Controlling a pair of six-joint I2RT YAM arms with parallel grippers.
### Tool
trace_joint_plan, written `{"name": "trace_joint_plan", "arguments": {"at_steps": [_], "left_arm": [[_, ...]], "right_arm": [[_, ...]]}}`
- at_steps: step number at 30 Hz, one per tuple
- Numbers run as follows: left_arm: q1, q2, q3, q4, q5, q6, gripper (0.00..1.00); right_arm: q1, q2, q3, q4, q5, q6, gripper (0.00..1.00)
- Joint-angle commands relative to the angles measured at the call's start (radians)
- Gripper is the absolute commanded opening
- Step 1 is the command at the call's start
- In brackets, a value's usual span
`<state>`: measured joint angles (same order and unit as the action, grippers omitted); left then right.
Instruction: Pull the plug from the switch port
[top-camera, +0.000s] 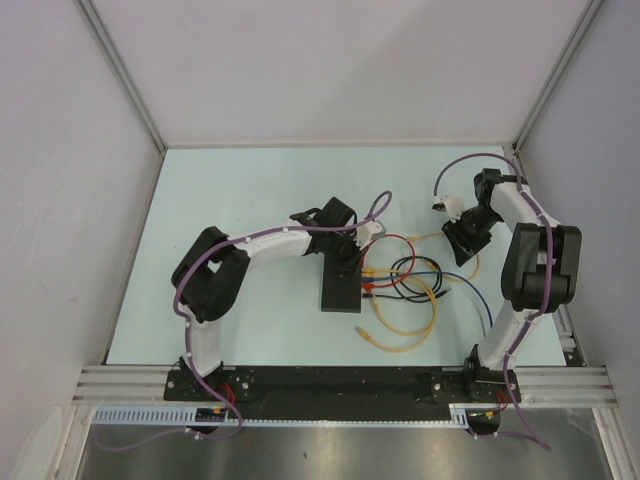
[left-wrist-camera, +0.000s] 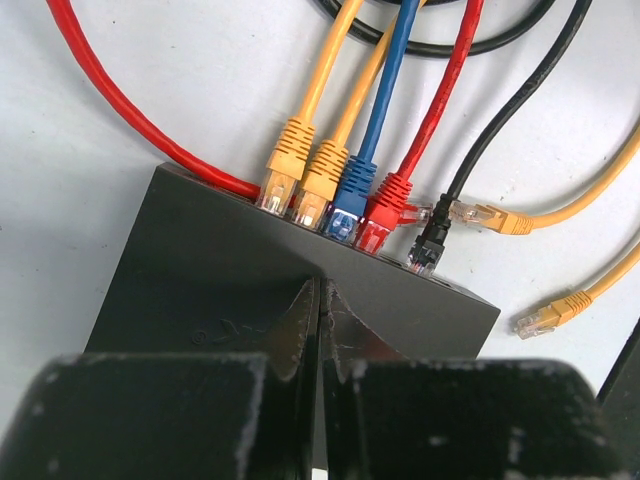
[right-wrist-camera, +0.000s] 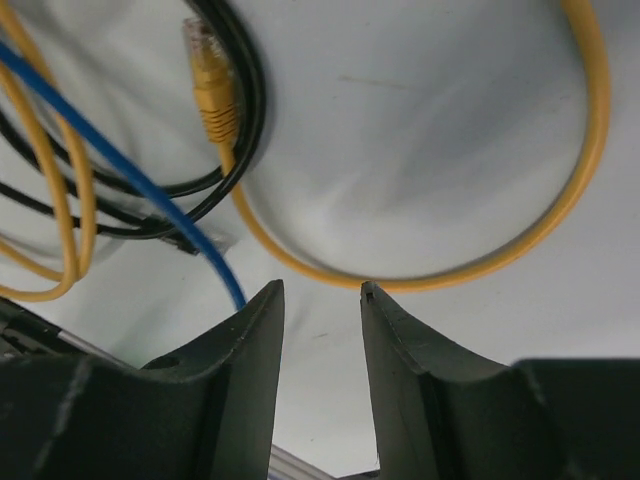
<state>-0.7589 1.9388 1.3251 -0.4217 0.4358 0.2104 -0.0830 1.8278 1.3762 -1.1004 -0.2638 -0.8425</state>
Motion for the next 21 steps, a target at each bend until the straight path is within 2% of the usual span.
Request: {"name": "trace_joint_plan", "arguments": {"at_steps": [1,7,13,21], "left_arm": [[-0.008,-0.004,-0.032,-0.045,-0.035,0.023,0.04],[-0.017,-0.008,-0.035,-0.048,-0.051,0.03,0.04],[-0.022,-0.009,-0.035,-0.051,-0.065,0.038,0.04],[-0.023,-0.001,-0.03,-0.052,-0.065,0.038,0.04]], "right_arm": [[-0.012,0.037,-0.012,0.083,-0.023,-0.055,0.41],[0.043,0.05,-0.054,0.143,-0.037,-0.105,0.43],[0.077,0.039,-0.075,0.117,-0.064,-0.15,0.47],[0.106,0.01,-0.172,0.145,-0.009,-0.213,0.49]]}}
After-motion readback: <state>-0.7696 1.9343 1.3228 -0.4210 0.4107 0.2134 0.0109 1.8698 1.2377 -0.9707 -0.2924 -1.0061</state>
